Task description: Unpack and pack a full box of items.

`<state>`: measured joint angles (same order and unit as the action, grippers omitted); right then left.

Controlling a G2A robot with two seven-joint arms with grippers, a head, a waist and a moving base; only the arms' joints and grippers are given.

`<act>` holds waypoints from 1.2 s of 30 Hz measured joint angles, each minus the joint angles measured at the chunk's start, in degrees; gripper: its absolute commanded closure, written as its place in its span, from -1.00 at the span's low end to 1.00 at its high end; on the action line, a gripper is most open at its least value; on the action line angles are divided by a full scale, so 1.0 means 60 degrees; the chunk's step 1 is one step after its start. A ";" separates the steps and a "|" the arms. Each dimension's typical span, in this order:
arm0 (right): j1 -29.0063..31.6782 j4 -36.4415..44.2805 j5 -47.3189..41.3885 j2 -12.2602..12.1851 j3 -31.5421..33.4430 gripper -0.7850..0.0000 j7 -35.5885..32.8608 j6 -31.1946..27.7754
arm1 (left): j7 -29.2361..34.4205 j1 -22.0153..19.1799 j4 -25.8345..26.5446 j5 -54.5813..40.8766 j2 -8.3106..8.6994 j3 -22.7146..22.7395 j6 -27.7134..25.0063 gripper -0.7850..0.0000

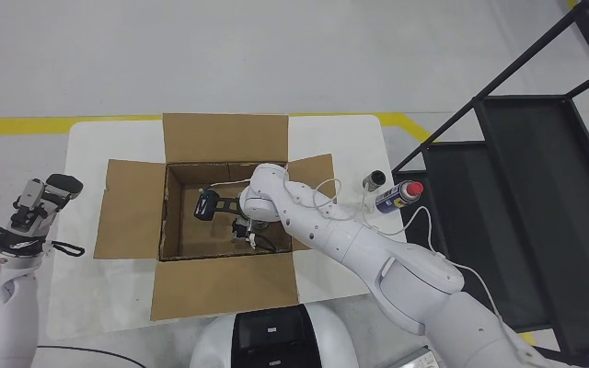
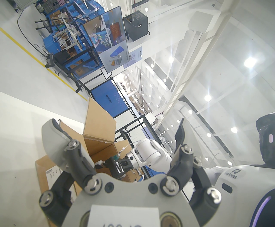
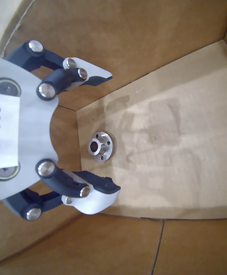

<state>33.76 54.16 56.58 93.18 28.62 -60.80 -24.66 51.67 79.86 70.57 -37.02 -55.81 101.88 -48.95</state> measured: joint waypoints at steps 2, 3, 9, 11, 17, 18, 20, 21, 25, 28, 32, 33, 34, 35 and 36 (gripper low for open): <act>0.0000 0.0000 0.0000 0.0000 0.0000 -1.00 0.0000 0.0000 | 0.0000 0.0000 0.0000 0.0000 0.0000 0.0000 0.0000 -1.00; 0.0000 0.0000 0.0000 0.0000 0.0000 -1.00 0.0000 0.0000 | 0.0000 0.0000 0.0000 0.0000 0.0000 0.0000 0.0000 -1.00; 0.0000 0.0000 0.0000 0.0000 0.0000 -1.00 0.0000 0.0000 | 0.0000 0.0000 0.0000 0.0000 0.0000 0.0000 0.0000 -1.00; 0.0000 0.0000 0.0000 0.0000 0.0000 -1.00 0.0000 0.0000 | 0.0000 0.0000 0.0000 0.0000 0.0000 0.0000 0.0000 -1.00; 0.0000 0.0000 0.0000 0.0000 0.0000 -1.00 0.0000 0.0000 | 0.0000 0.0000 0.0000 0.0000 0.0000 0.0000 0.0000 -1.00; 0.0000 0.0000 0.0000 0.0000 0.0000 -1.00 0.0000 0.0000 | 0.0000 0.0000 0.0000 0.0000 0.0000 0.0000 0.0000 -1.00; 0.0000 0.0000 0.0000 0.0000 0.0000 -1.00 0.0000 0.0000 | 0.0000 0.0000 0.0000 0.0000 0.0000 0.0000 0.0000 -1.00; 0.0000 0.0000 0.0000 0.0000 0.0000 -1.00 0.0000 0.0000 | 0.0000 0.0000 0.0000 0.0000 0.0000 0.0000 0.0000 -1.00; 0.0000 0.0000 0.0000 0.0000 0.0000 -1.00 0.0000 0.0000 | 0.0000 0.0000 0.0000 0.0000 0.0000 0.0000 0.0000 -1.00; 0.0000 0.0000 0.0000 0.0000 0.0000 -1.00 0.0000 0.0000 | 0.0000 0.0000 0.0000 0.0000 0.0000 0.0000 0.0000 -1.00; 0.0017 0.0016 0.0010 -0.0003 0.0001 -1.00 0.0025 0.0000 | 0.0000 0.0000 0.0000 0.0000 0.0000 0.0000 0.0000 -1.00; 0.0054 0.0049 0.0055 -0.0012 0.0003 -1.00 0.0105 -0.0010 | 0.0000 0.0000 0.0000 0.0000 0.0000 0.0000 0.0000 -1.00; 0.0087 0.0083 0.0123 -0.0028 0.0013 -1.00 0.0183 -0.0037 | 0.0000 0.0000 0.0000 0.0000 0.0000 0.0000 0.0000 -1.00; 0.0113 0.0123 0.0206 -0.0058 0.0046 -1.00 0.0208 -0.0066 | 0.0000 0.0000 0.0000 0.0000 0.0000 0.0000 0.0000 -1.00; 0.0135 0.0142 0.0247 -0.0083 0.0080 -1.00 0.0166 -0.0067 | 0.0000 0.0000 0.0000 0.0000 0.0000 0.0000 0.0000 -1.00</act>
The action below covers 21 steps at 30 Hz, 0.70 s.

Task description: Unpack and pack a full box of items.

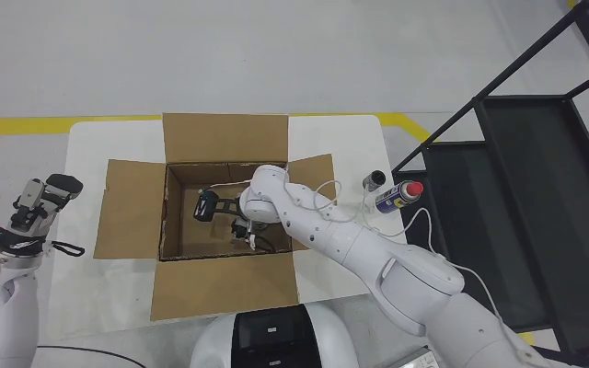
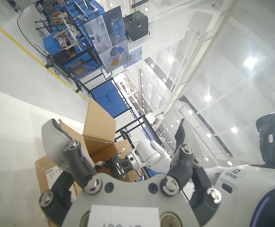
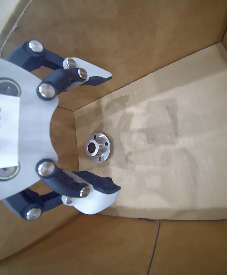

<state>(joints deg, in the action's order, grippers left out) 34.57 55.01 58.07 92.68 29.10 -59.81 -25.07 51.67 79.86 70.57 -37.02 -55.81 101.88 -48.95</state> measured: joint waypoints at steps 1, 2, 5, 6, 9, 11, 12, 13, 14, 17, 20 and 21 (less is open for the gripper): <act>0.0026 0.0014 0.0022 -0.0025 0.0039 -1.00 -0.0071 0.0014 | 0.0000 0.0000 0.0000 0.0000 0.0000 0.0000 0.0000 -1.00; 0.0073 0.0032 0.0021 -0.0060 0.0101 -1.00 -0.0167 0.0037 | 0.0000 0.0000 0.0000 0.0000 0.0000 0.0000 0.0000 -1.00; 0.0218 0.0070 -0.0035 -0.0164 0.0284 -1.00 -0.0379 0.0047 | 0.0000 0.0000 0.0000 0.0000 0.0000 0.0000 0.0000 -1.00; 0.0262 0.0076 -0.0072 -0.0200 0.0358 -1.00 -0.0429 0.0048 | 0.0000 0.0000 0.0000 0.0000 0.0000 0.0000 0.0000 -1.00; 0.0390 0.0140 -0.0110 -0.0321 0.0575 -1.00 -0.0594 0.0007 | 0.0000 0.0000 0.0000 0.0000 0.0000 0.0000 0.0000 -1.00; 0.0464 0.0197 -0.0043 -0.0395 0.0673 -1.00 -0.0705 -0.0015 | 0.0000 0.0000 0.0000 0.0000 0.0000 0.0000 0.0000 -1.00; 0.0488 0.0222 -0.0008 -0.0422 0.0713 -1.00 -0.0734 -0.0013 | 0.0000 0.0000 0.0000 0.0000 0.0000 0.0000 0.0000 -1.00; 0.0508 0.0245 0.0023 -0.0448 0.0756 -1.00 -0.0751 0.0001 | 0.0000 0.0000 0.0000 0.0000 0.0000 0.0000 0.0000 -1.00; 0.0531 0.0279 0.0065 -0.0479 0.0807 -1.00 -0.0777 0.0024 | 0.0000 0.0000 0.0000 0.0000 0.0000 0.0000 0.0000 -1.00; 0.0567 0.0359 0.0216 -0.0532 0.0876 -0.56 -0.0887 0.0106 | 0.0000 0.0000 0.0000 0.0000 0.0000 0.0000 0.0000 -1.00; 0.0598 0.0387 0.0391 -0.0555 0.0879 -0.12 -0.0943 0.0197 | 0.0000 0.0000 0.0000 0.0000 0.0000 0.0000 0.0000 -1.00; 0.0604 0.0371 0.0434 -0.0556 0.0873 -0.11 -0.0947 0.0220 | 0.0000 0.0000 0.0000 0.0000 0.0000 0.0000 0.0000 -1.00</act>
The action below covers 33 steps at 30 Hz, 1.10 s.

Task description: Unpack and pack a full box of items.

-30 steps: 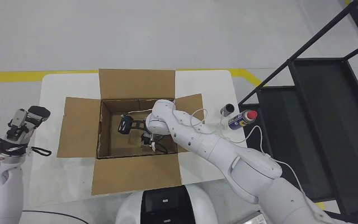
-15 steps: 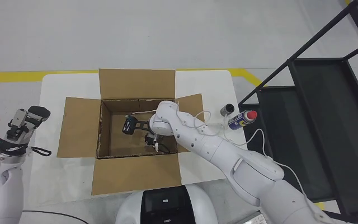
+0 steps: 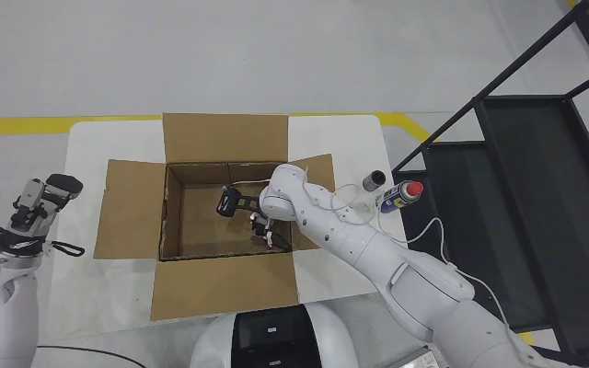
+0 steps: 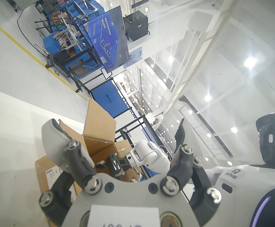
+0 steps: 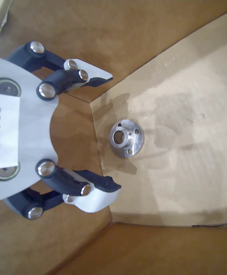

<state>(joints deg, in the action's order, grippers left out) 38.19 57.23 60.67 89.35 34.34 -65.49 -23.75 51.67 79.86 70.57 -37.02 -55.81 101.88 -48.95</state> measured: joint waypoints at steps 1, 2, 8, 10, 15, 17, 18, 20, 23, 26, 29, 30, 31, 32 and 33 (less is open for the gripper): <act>0.0006 -0.0030 0.0047 0.0003 -0.0013 -0.16 0.0006 0.0027 | 0.0000 0.0000 0.0000 0.0000 0.0000 0.0000 0.0000 -1.00; 0.0013 -0.0057 0.0063 0.0009 -0.0023 -0.32 0.0028 0.0034 | 0.0000 0.0000 0.0000 0.0000 0.0000 0.0000 0.0000 -1.00; -0.0010 -0.0321 0.0136 0.0099 -0.0155 -0.37 0.0122 0.0071 | 0.0000 0.0000 0.0000 0.0000 0.0000 0.0000 0.0000 -1.00; -0.0038 -0.0389 0.0141 0.0126 -0.0179 -0.57 0.0144 0.0069 | 0.0000 0.0000 0.0000 0.0000 0.0000 0.0000 0.0000 -1.00; -0.0118 -0.0590 0.0189 0.0209 -0.0233 -0.63 0.0262 0.0194 | 0.0000 0.0000 0.0000 0.0000 0.0000 0.0000 0.0000 -1.00; -0.0158 -0.0686 0.0191 0.0247 -0.0256 -0.51 0.0328 0.0202 | 0.0000 0.0000 0.0000 0.0000 0.0000 0.0000 0.0000 -1.00; -0.0174 -0.0724 0.0195 0.0265 -0.0272 -0.44 0.0356 0.0194 | 0.0000 0.0000 0.0000 0.0000 0.0000 0.0000 0.0000 -1.00; -0.0200 -0.0802 0.0208 0.0309 -0.0322 -0.44 0.0405 0.0170 | 0.0000 0.0000 0.0000 0.0000 0.0000 0.0000 0.0000 -1.00; -0.0231 -0.0921 0.0221 0.0377 -0.0397 -0.26 0.0488 0.0146 | 0.0000 0.0000 0.0000 0.0000 0.0000 0.0000 0.0000 -1.00; -0.0279 -0.1052 0.0242 0.0443 -0.0455 0.00 0.0585 0.0129 | 0.0000 0.0000 0.0000 0.0000 0.0000 0.0000 0.0000 -1.00; -0.0338 -0.1196 0.0251 0.0503 -0.0488 0.17 0.0671 0.0125 | 0.0000 0.0000 0.0000 0.0000 0.0000 0.0000 0.0000 -1.00; -0.0354 -0.1245 0.0258 0.0520 -0.0497 0.23 0.0692 0.0130 | 0.0000 0.0000 0.0000 0.0000 0.0000 0.0000 0.0000 -1.00; -0.0369 -0.1291 0.0273 0.0537 -0.0510 0.29 0.0704 0.0141 | 0.0000 0.0000 0.0000 0.0000 0.0000 0.0000 0.0000 -1.00; -0.0385 -0.1348 0.0291 0.0561 -0.0528 0.33 0.0718 0.0162 | 0.0000 0.0000 0.0000 0.0000 0.0000 0.0000 0.0000 -1.00; -0.0396 -0.1389 0.0303 0.0578 -0.0540 0.32 0.0730 0.0179 | 0.0000 0.0000 0.0000 0.0000 0.0000 0.0000 0.0000 -1.00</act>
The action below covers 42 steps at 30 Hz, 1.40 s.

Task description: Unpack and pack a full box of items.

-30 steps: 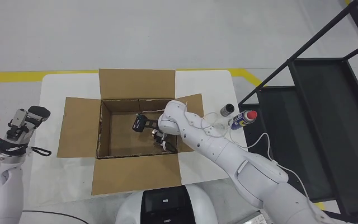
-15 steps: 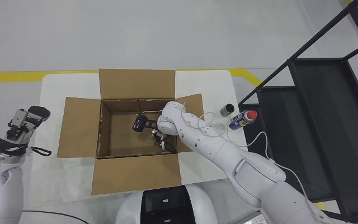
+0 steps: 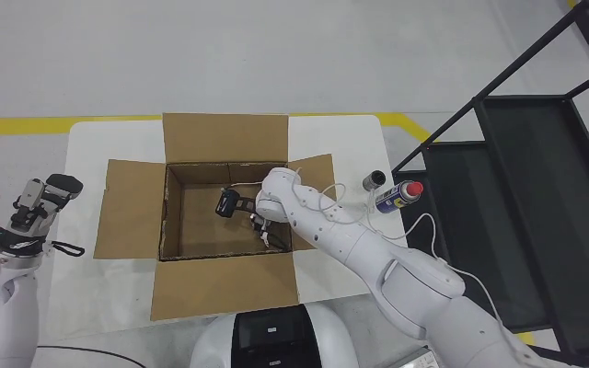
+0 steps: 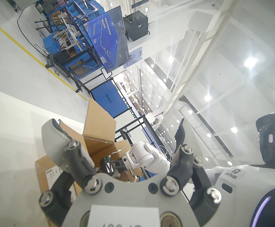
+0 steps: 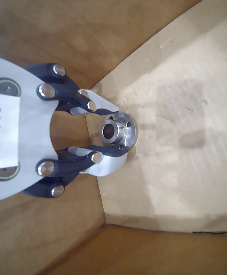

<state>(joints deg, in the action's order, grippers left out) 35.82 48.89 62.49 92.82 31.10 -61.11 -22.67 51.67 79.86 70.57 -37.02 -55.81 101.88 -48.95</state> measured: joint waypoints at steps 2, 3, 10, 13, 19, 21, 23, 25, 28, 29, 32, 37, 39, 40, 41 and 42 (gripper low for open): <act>-0.0025 -0.0091 0.0027 0.0040 -0.0020 0.29 0.0037 0.0062 | 0.0000 0.0000 0.0000 0.0000 0.0000 0.0000 0.0000 -1.00; -0.0034 -0.0126 0.0037 0.0057 -0.0027 0.32 0.0053 0.0089 | 0.0000 0.0000 0.0000 0.0000 0.0000 0.0000 0.0000 -1.00; -0.0071 -0.0309 0.0131 0.0159 -0.0070 0.76 0.0127 0.0193 | 0.0000 0.0000 0.0000 0.0000 0.0000 0.0000 0.0000 -1.00; -0.0059 -0.0345 0.0192 0.0183 -0.0071 1.00 0.0166 0.0246 | 0.0000 0.0000 0.0000 0.0000 0.0000 0.0000 0.0000 -1.00; -0.0016 -0.0309 0.0400 0.0194 -0.0069 1.00 0.0218 0.0247 | 0.0000 0.0000 0.0000 0.0000 0.0000 0.0000 0.0000 -1.00; -0.0009 -0.0191 0.0433 0.0177 -0.0022 1.00 0.0265 0.0193 | 0.0000 0.0000 0.0000 0.0000 0.0000 0.0000 0.0000 -1.00; -0.0004 0.0029 0.0478 0.0139 0.0061 1.00 0.0261 0.0139 | 0.0000 0.0000 0.0000 0.0000 0.0000 0.0000 0.0000 -1.00; 0.0041 0.0332 0.0452 0.0071 0.0211 1.00 0.0275 0.0067 | 0.0000 0.0000 0.0000 0.0000 0.0000 0.0000 0.0000 -1.00; 0.0170 0.0907 0.0467 -0.0068 0.0459 1.00 0.0144 -0.0015 | 0.0000 0.0000 0.0000 0.0000 0.0000 0.0000 0.0000 -1.00; 0.0226 0.1139 0.0480 -0.0115 0.0536 1.00 0.0043 -0.0017 | 0.0000 0.0000 0.0000 0.0000 0.0000 0.0000 0.0000 -1.00; 0.0481 0.2087 0.0562 -0.0297 0.0823 1.00 -0.0382 -0.0022 | 0.0000 0.0000 0.0000 0.0000 0.0000 0.0000 0.0000 -1.00; 0.1088 0.3643 0.0727 -0.0659 0.1445 1.00 -0.1033 -0.0106 | 0.0000 0.0000 0.0000 0.0000 0.0000 0.0000 0.0000 -1.00; 0.1380 0.4221 0.0760 -0.0806 0.1739 1.00 -0.1174 -0.0185 | 0.0000 0.0000 0.0000 0.0000 0.0000 0.0000 0.0000 -1.00; 0.1483 0.4413 0.0766 -0.0855 0.1842 1.00 -0.1204 -0.0218 | 0.0000 0.0000 0.0000 0.0000 0.0000 0.0000 0.0000 -1.00; 0.1542 0.4527 0.0769 -0.0883 0.1906 1.00 -0.1218 -0.0238 | 0.0000 0.0000 0.0000 0.0000 0.0000 0.0000 0.0000 -1.00; 0.1548 0.4538 0.0769 -0.0886 0.1915 1.00 -0.1218 -0.0242 | 0.0000 0.0000 0.0000 0.0000 0.0000 0.0000 0.0000 -1.00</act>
<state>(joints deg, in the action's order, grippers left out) 45.10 76.12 67.10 87.50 42.59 -68.42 -24.12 51.67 79.86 70.57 -37.02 -55.81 101.88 -48.95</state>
